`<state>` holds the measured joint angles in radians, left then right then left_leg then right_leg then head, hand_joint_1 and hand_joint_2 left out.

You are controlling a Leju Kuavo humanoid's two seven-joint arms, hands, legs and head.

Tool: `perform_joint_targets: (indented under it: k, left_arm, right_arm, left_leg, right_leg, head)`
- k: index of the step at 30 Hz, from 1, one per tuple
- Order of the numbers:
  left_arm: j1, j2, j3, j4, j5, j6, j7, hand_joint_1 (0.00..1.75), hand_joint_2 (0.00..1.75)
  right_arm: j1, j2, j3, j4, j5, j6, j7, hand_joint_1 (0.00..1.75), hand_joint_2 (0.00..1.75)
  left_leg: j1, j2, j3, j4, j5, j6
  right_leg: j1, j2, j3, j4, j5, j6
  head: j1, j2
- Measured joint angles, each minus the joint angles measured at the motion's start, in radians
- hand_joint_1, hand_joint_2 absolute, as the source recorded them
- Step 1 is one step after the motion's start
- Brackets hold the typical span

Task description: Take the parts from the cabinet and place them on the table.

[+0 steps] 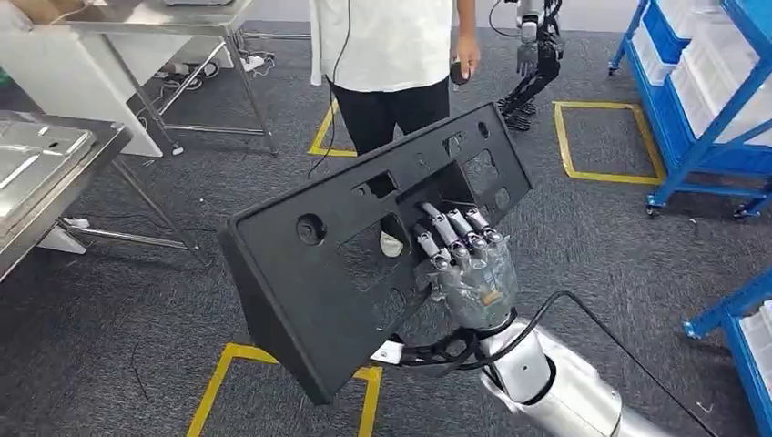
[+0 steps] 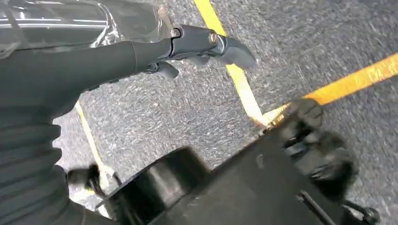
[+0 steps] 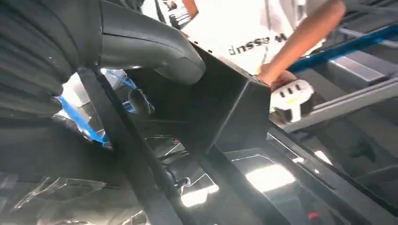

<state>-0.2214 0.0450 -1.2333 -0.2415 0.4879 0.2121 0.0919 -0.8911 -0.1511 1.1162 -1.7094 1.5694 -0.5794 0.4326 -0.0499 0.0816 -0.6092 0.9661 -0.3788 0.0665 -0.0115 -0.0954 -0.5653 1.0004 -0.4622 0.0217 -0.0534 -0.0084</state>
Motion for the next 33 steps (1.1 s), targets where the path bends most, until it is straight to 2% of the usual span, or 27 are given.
perform_joint_targets:
  k: [3,4,5,6,7,8,10,11,12,13,14,15,16,17,19,20,21,22,23,25,26,27,28,29,30,31,33]
  left_arm:
    - [0.000,0.000,0.000,0.000,0.000,0.001,-0.001,0.00,1.75]
    - [0.004,0.000,0.000,0.000,0.000,0.002,-0.001,0.00,1.75]
    - [0.010,-0.002,0.000,0.000,0.000,0.002,-0.002,0.00,1.75]
    - [0.008,-0.001,0.000,0.000,0.000,0.003,0.000,0.00,1.75]
    - [0.005,-0.001,0.000,0.000,0.000,0.003,-0.001,0.00,1.75]
    - [0.003,-0.004,0.000,0.000,0.000,0.003,-0.001,0.00,1.75]
    - [0.003,-0.006,0.000,0.000,0.000,0.003,-0.001,0.00,1.75]
    - [0.005,-0.007,0.000,0.000,0.000,0.002,-0.001,0.00,1.75]
    - [0.009,-0.007,0.000,0.000,0.000,0.000,-0.001,0.00,1.75]
    - [0.013,-0.007,0.000,0.000,0.000,0.000,-0.001,0.00,1.75]
    - [0.014,-0.007,0.000,0.000,0.000,0.000,-0.001,0.00,1.75]
    - [0.014,-0.007,0.000,0.000,0.000,0.000,-0.001,0.00,1.75]
    - [0.013,-0.006,0.000,0.000,0.000,0.000,-0.001,0.00,1.75]
    - [0.013,-0.006,0.000,0.000,-0.001,0.000,-0.001,0.00,1.75]
    - [0.017,-0.006,0.000,0.000,-0.001,0.000,-0.001,0.00,1.75]
    - [0.017,-0.005,0.000,0.000,-0.001,0.000,-0.001,0.00,1.75]
    - [0.017,-0.006,0.000,0.000,-0.002,0.000,-0.001,0.00,1.75]
    - [0.015,-0.006,0.000,0.000,-0.002,0.000,-0.001,0.00,1.75]
    - [0.012,-0.006,0.000,0.000,-0.002,0.000,-0.002,0.00,1.75]
    - [0.004,-0.008,0.002,0.000,-0.001,0.000,-0.005,0.00,1.75]
    - [0.001,-0.008,0.002,0.000,-0.002,0.000,-0.005,0.00,1.75]
    - [0.002,-0.008,0.002,0.000,-0.002,0.000,-0.005,0.00,1.75]
    - [0.004,-0.010,0.002,0.000,-0.003,0.000,-0.005,0.00,1.75]
    - [0.006,-0.010,0.002,0.000,-0.004,0.000,-0.003,0.00,1.75]
    - [0.010,-0.010,0.002,0.000,-0.007,-0.001,0.000,0.00,1.75]
    - [0.009,-0.010,0.002,0.000,-0.006,0.000,0.002,0.00,1.75]
    - [0.007,-0.010,0.002,0.000,-0.006,0.000,0.003,0.00,1.75]
  right_arm:
    - [0.001,0.004,0.000,0.002,0.000,-0.001,-0.001,1.75,1.75]
    - [0.002,0.007,-0.001,0.002,0.000,-0.001,-0.001,1.75,1.75]
    - [0.004,0.006,-0.003,0.004,0.000,-0.001,-0.001,1.75,1.75]
    - [0.003,0.006,-0.003,0.004,0.000,-0.003,-0.002,1.75,1.75]
    - [0.005,0.006,-0.003,0.004,0.001,-0.005,-0.002,1.75,1.75]
    - [0.010,0.005,-0.003,0.005,0.000,-0.004,-0.003,1.75,1.75]
    - [0.017,0.002,-0.003,0.005,0.000,-0.004,-0.003,1.75,1.75]
    - [0.021,0.001,-0.002,0.005,0.000,-0.004,-0.005,1.75,1.75]
    - [0.023,0.001,-0.001,0.005,0.000,-0.004,-0.005,1.75,1.75]
    - [0.023,0.001,-0.001,0.005,0.000,-0.004,-0.005,1.75,1.75]
    - [0.023,0.001,-0.001,0.005,0.000,-0.004,-0.005,1.75,1.75]
    - [0.023,0.001,-0.001,0.005,0.001,-0.004,-0.005,1.75,1.75]
    - [0.023,0.001,0.000,0.006,0.001,-0.003,-0.006,1.75,1.75]
    - [0.023,0.003,0.000,0.006,0.001,-0.003,-0.008,1.75,1.75]
    - [0.025,0.004,0.000,0.007,0.000,-0.002,-0.008,1.75,1.75]
    - [0.024,0.006,0.000,0.007,0.000,-0.002,-0.008,1.75,1.75]
    - [0.024,0.008,0.000,0.007,0.000,0.000,-0.009,1.75,1.75]
    - [0.025,0.009,0.000,0.007,0.000,0.000,-0.010,1.75,1.75]
    - [0.025,0.010,0.000,0.007,0.000,0.001,-0.010,1.75,1.75]
    - [0.028,0.009,0.000,0.007,0.000,0.003,-0.013,1.75,1.75]
    - [0.031,0.010,0.000,0.007,0.000,0.004,-0.014,1.75,1.75]
    - [0.033,0.010,0.000,0.007,0.001,0.004,-0.015,1.75,1.75]
    - [0.033,0.011,0.000,0.007,0.001,0.005,-0.015,1.75,1.75]
    - [0.033,0.011,0.000,0.007,0.001,0.008,-0.015,1.75,1.75]
    - [0.032,0.011,0.000,0.007,0.001,0.008,-0.015,1.75,1.75]
    - [0.032,0.011,0.000,0.007,0.000,0.010,-0.015,1.75,1.75]
    - [0.033,0.011,0.000,0.007,0.000,0.011,-0.015,1.75,1.75]
  left_leg:
    - [-0.007,-0.037,0.000,-0.012,-0.002,0.010]
    - [0.005,-0.051,0.029,-0.032,0.009,0.015]
    - [0.008,-0.060,0.041,-0.044,0.014,0.011]
    - [0.013,-0.069,0.046,-0.044,0.015,0.018]
    - [0.014,-0.080,0.048,-0.044,0.015,0.020]
    - [0.014,-0.095,0.048,-0.044,0.013,0.022]
    - [0.015,-0.112,0.048,-0.043,0.013,0.022]
    - [0.017,-0.128,0.050,-0.042,0.011,0.020]
    - [0.021,-0.143,0.053,-0.041,0.009,0.017]
    - [0.025,-0.156,0.056,-0.037,0.005,0.011]
    - [0.030,-0.170,0.057,-0.029,-0.001,0.004]
    - [0.034,-0.182,0.053,-0.015,-0.012,-0.004]
    - [0.030,-0.193,0.044,-0.004,-0.021,-0.012]
    - [0.031,-0.199,0.040,-0.001,-0.022,-0.012]
    - [0.034,-0.211,0.036,-0.007,-0.021,-0.014]
    - [0.038,-0.212,0.035,0.001,-0.026,-0.018]
    - [0.032,-0.159,0.023,0.026,-0.039,-0.025]
    - [0.034,-0.124,-0.001,0.079,-0.065,-0.032]
    - [0.038,-0.103,-0.045,0.164,-0.103,-0.036]
    - [0.042,-0.092,-0.134,0.326,-0.157,-0.037]
    - [0.041,-0.092,-0.146,0.343,-0.153,-0.036]
    - [0.041,-0.091,-0.133,0.311,-0.128,-0.031]
    - [0.039,-0.089,-0.098,0.240,-0.088,-0.024]
    - [0.033,-0.076,-0.046,0.138,-0.036,-0.014]
    - [0.022,-0.042,0.002,0.043,0.004,-0.001]
    - [0.008,0.008,0.022,0.003,-0.012,0.005]
    - [0.000,-0.014,0.020,-0.006,-0.015,0.008]
  right_leg:
    - [-0.004,-0.037,0.013,-0.012,-0.007,0.013]
    - [-0.001,-0.036,0.021,-0.014,-0.014,0.021]
    - [-0.006,0.017,0.023,0.008,-0.022,0.023]
    - [-0.005,0.063,-0.009,0.074,-0.056,0.022]
    - [-0.006,0.083,-0.050,0.152,-0.089,0.024]
    - [-0.006,0.090,-0.097,0.232,-0.120,0.026]
    - [-0.006,0.092,-0.138,0.294,-0.133,0.028]
    - [-0.006,0.092,-0.155,0.304,-0.119,0.030]
    - [-0.007,0.092,-0.144,0.260,-0.081,0.033]
    - [-0.010,0.096,-0.112,0.180,-0.028,0.037]
    - [-0.016,0.109,-0.069,0.084,0.025,0.044]
    - [-0.027,0.150,-0.035,-0.002,0.053,0.055]
    - [-0.021,0.162,-0.029,-0.004,0.038,0.047]
    - [-0.020,0.145,-0.033,-0.003,0.039,0.034]
    - [-0.015,0.129,-0.032,-0.003,0.036,0.020]
    - [-0.022,0.114,-0.031,-0.004,0.037,0.011]
    - [-0.018,0.109,-0.026,-0.005,0.035,0.005]
    - [-0.016,0.102,-0.025,-0.005,0.034,0.001]
    - [-0.012,0.092,-0.024,-0.005,0.031,-0.002]
    - [-0.008,0.066,-0.023,-0.005,0.025,-0.005]
    - [-0.006,0.054,-0.021,-0.005,0.023,-0.006]
    - [-0.004,0.043,-0.016,-0.005,0.019,-0.007]
    - [-0.002,0.032,-0.010,-0.005,0.015,-0.007]
    - [-0.001,0.021,0.000,-0.005,0.009,-0.007]
    - [0.000,0.010,0.009,-0.007,0.004,-0.006]
    - [0.002,0.000,0.014,-0.009,0.001,-0.003]
    - [0.001,-0.020,0.015,-0.013,-0.003,0.005]
  head:
    - [0.000,0.000]
    - [0.001,0.000]
    - [0.000,0.000]
    - [0.001,0.000]
    - [0.001,0.000]
    - [0.002,0.000]
    - [0.002,0.000]
    - [0.002,0.000]
    - [0.002,0.000]
    - [0.002,0.000]
    - [0.002,0.000]
    - [0.002,0.000]
    - [0.002,0.000]
    - [0.002,0.000]
    - [0.002,0.000]
    - [0.002,0.000]
    - [0.000,0.000]
    - [0.000,0.000]
    - [0.000,0.000]
    - [0.000,0.000]
    - [0.000,0.000]
    - [0.000,0.000]
    - [0.000,0.000]
    - [0.000,0.000]
    - [0.000,0.000]
    - [0.000,0.000]
    - [0.000,0.000]
